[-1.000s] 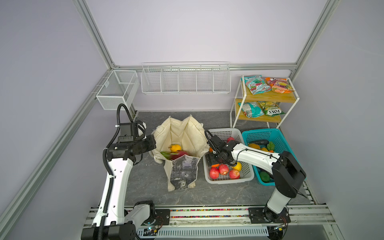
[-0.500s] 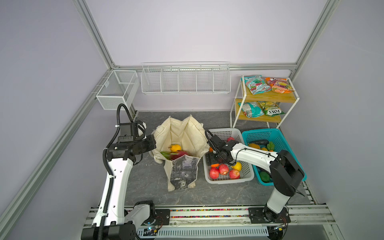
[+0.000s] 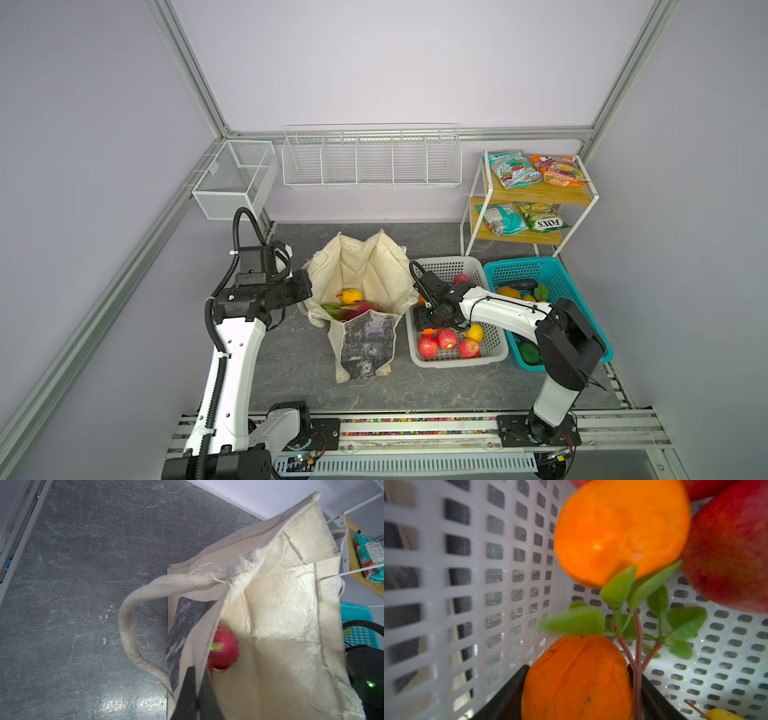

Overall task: Place the food into the grocery bag and tie it
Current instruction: 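Lower the right gripper onto the orange with green leaves and close, then lift the orange with the right gripper and carry it over the bag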

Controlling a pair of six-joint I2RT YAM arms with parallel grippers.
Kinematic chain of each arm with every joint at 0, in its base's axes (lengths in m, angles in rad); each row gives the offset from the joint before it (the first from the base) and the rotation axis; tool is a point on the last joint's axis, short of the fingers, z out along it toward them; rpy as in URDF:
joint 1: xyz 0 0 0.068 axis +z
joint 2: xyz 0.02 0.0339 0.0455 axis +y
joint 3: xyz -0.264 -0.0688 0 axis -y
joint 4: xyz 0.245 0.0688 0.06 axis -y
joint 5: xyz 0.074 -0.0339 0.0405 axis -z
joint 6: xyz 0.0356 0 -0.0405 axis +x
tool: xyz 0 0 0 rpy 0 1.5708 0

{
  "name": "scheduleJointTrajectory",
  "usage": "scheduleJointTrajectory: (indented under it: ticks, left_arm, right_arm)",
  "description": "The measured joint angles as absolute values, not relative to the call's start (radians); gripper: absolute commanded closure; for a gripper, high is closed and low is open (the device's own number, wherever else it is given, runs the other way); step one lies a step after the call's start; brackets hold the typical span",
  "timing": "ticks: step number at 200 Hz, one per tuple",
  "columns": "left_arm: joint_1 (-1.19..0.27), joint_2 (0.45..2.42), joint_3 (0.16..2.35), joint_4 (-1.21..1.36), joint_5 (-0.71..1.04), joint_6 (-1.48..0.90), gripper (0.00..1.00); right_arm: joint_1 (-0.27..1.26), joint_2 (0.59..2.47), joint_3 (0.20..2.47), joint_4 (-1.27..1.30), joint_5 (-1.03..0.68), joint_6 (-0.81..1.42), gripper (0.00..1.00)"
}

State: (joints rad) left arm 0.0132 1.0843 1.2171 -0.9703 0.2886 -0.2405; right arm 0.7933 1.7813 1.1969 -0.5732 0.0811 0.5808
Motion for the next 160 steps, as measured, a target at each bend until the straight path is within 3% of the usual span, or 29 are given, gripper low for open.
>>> scheduleJointTrajectory:
  ticks: [83,160]
  left_arm:
    - [0.013,1.079,1.217,-0.971,0.289,-0.241,1.0]
    - [0.013,1.079,1.217,-0.971,0.289,-0.241,1.0]
  right_arm:
    - [0.791,1.757,1.195,-0.591,0.096,0.58,0.37]
    - [0.719,1.53,1.209,-0.703,0.163,0.566,0.4]
